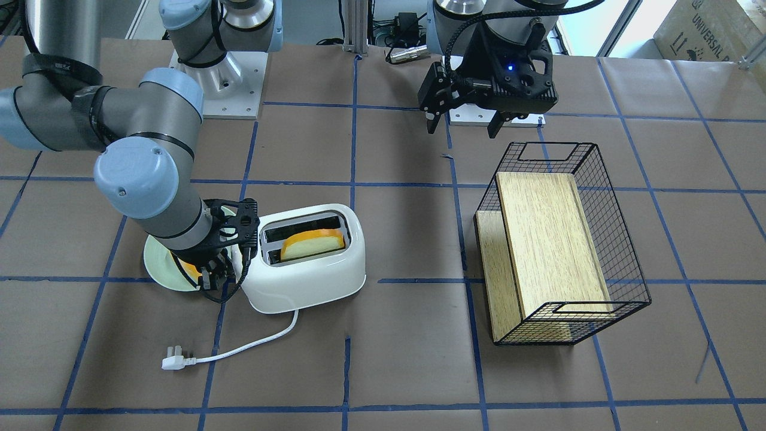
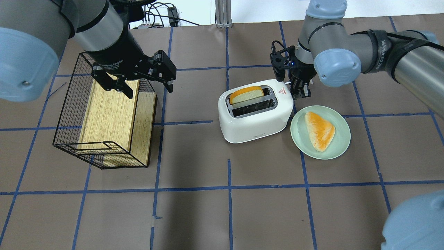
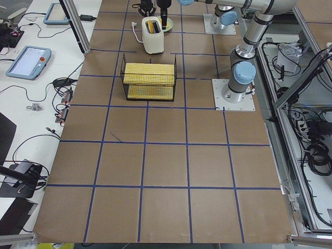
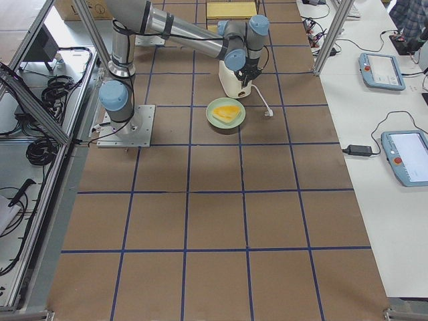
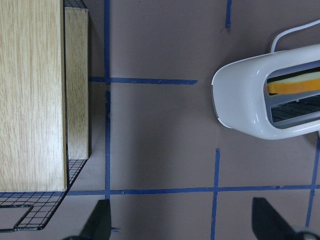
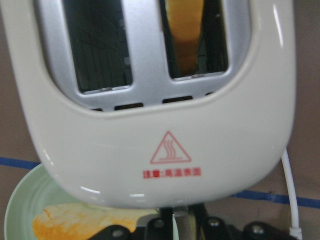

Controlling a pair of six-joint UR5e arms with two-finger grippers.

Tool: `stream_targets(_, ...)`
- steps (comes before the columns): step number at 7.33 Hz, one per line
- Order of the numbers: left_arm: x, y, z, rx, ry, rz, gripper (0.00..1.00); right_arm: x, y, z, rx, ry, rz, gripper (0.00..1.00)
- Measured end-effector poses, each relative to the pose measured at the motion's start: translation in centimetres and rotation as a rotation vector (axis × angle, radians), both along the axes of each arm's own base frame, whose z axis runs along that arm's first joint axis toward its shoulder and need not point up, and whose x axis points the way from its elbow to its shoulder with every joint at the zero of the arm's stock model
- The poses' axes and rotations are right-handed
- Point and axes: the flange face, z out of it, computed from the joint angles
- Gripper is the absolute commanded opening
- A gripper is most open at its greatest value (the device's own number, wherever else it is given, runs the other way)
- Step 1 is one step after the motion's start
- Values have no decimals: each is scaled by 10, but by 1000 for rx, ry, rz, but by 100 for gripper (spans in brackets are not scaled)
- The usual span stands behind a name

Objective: Press toaster with right arm
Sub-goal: 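Lift the right gripper up off the toaster lever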

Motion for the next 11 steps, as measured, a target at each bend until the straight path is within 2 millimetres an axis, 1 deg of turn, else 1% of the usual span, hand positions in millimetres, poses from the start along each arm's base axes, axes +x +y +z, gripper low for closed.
stream_targets(2, 0, 0, 0, 0, 0, 0, 100, 0, 2, -5, 0, -2, 0, 24)
stream_targets(5, 0, 0, 0, 0, 0, 0, 100, -1, 8, -17, -10, -4, 1, 24)
stream_targets(11, 0, 0, 0, -1, 0, 0, 100, -1, 10, -23, -18, -5, -1, 24)
